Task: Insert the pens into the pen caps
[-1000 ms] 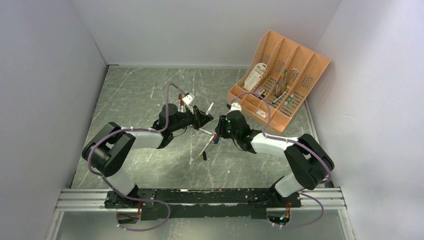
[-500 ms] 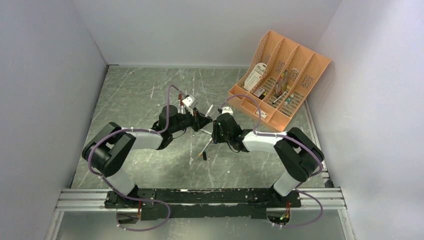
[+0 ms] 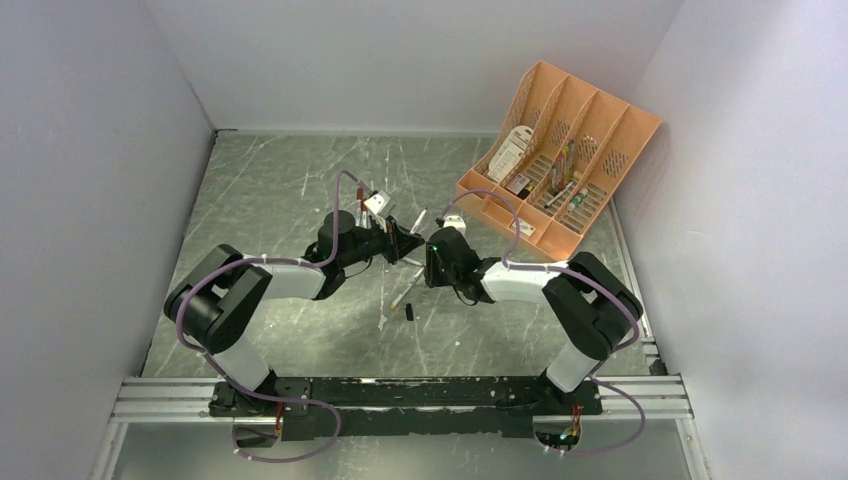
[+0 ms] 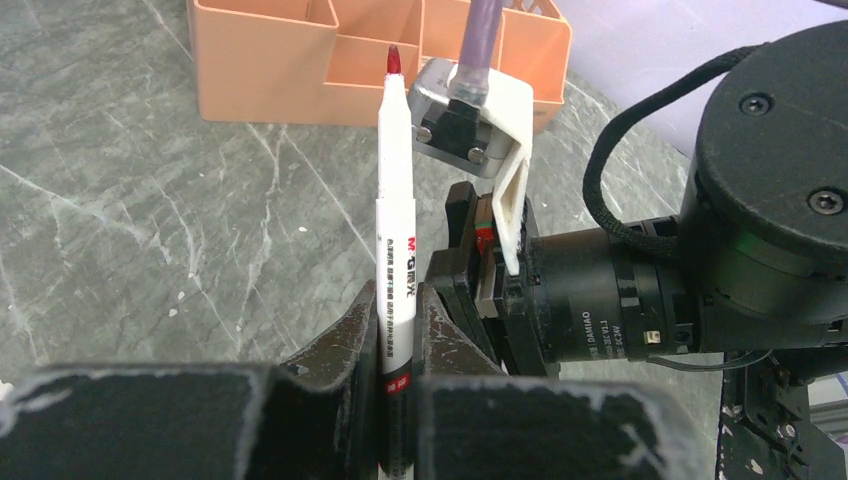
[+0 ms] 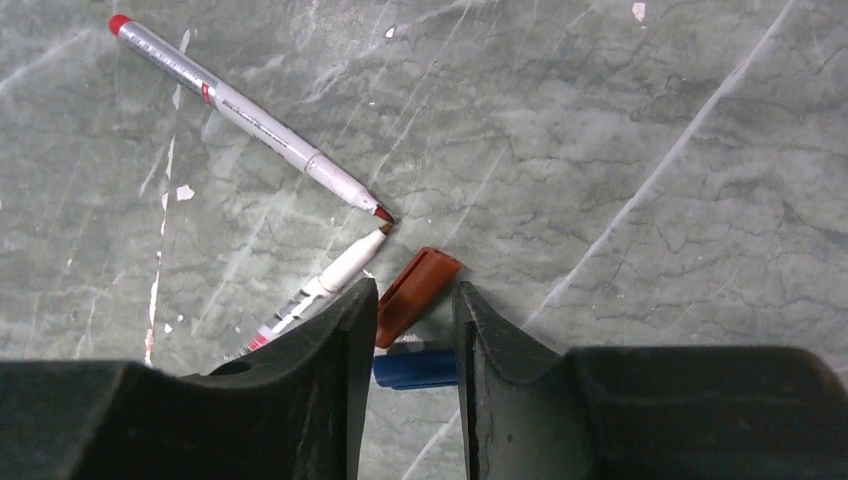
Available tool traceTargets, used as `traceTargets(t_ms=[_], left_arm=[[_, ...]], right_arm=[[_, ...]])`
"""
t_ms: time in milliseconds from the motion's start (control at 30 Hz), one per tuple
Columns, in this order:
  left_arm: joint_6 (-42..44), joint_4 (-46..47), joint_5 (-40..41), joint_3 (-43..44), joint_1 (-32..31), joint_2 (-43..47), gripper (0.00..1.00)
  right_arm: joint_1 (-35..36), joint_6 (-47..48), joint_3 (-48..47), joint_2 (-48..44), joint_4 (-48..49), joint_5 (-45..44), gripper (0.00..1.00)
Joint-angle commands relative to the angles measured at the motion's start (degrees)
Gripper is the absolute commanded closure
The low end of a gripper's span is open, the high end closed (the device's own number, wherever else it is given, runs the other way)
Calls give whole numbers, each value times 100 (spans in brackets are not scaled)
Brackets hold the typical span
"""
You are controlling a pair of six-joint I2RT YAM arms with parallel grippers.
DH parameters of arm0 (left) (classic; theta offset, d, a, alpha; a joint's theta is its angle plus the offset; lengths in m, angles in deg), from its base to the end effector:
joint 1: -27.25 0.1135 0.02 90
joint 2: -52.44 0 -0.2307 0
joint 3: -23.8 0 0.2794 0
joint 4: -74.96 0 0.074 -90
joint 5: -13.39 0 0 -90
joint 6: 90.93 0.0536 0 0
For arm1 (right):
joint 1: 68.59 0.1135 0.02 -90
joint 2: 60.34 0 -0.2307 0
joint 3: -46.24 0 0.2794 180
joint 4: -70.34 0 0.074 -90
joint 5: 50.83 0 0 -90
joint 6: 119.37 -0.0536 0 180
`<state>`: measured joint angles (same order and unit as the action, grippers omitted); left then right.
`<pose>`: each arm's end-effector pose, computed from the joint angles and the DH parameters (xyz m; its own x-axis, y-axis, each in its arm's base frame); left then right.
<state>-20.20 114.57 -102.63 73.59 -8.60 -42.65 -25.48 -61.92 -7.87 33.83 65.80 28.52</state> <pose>0.2769 -0.2291 0.1326 -0.3663 -0.1012 -0.9250 0.8043 0.4654 -0.3695 0.2556 0.2257 0.0748 -0.7418 0.0299 -0.6700 -0.2094 0.9387 0.2737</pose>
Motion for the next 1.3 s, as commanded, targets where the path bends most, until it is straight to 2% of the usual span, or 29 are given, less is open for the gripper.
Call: traceTargets(t_ms=[0, 233, 433, 500, 633, 800, 900, 1067, 1167, 1267], left_arm=[[98, 83, 48, -65, -47, 96, 93], [38, 134, -7, -31, -46, 10, 93], [84, 42, 59, -37, -48, 67, 93], [110, -7, 86, -44, -51, 106, 93], [74, -23, 86, -56, -43, 148, 93], [-541, 201, -347, -46, 4, 159, 93], [-1141, 936, -624, -138, 14, 171, 93], [-2689, 3497, -674, -612, -193, -98, 93], [-3634, 4484, -648, -527, -409, -412, 93], [-4241, 5164, -168, -552, -682, -509, 93]], right_arm=[[24, -127, -206, 178, -469, -430, 66], [66, 18, -412, 263, -825, -698, 75], [271, 223, -943, 490, -1346, -920, 76], [304, 227, -978, 550, -1382, -896, 82], [308, 83, -875, 532, -1279, -837, 100], [228, -16, -345, -335, -524, -616, 100], [69, -118, 140, -1307, 125, -612, 100], [-257, 19, 1236, -2913, 2253, -245, 100], [-472, 56, 1458, -3218, 3137, 45, 100], [-664, -181, 1522, -3344, 3820, 304, 100]])
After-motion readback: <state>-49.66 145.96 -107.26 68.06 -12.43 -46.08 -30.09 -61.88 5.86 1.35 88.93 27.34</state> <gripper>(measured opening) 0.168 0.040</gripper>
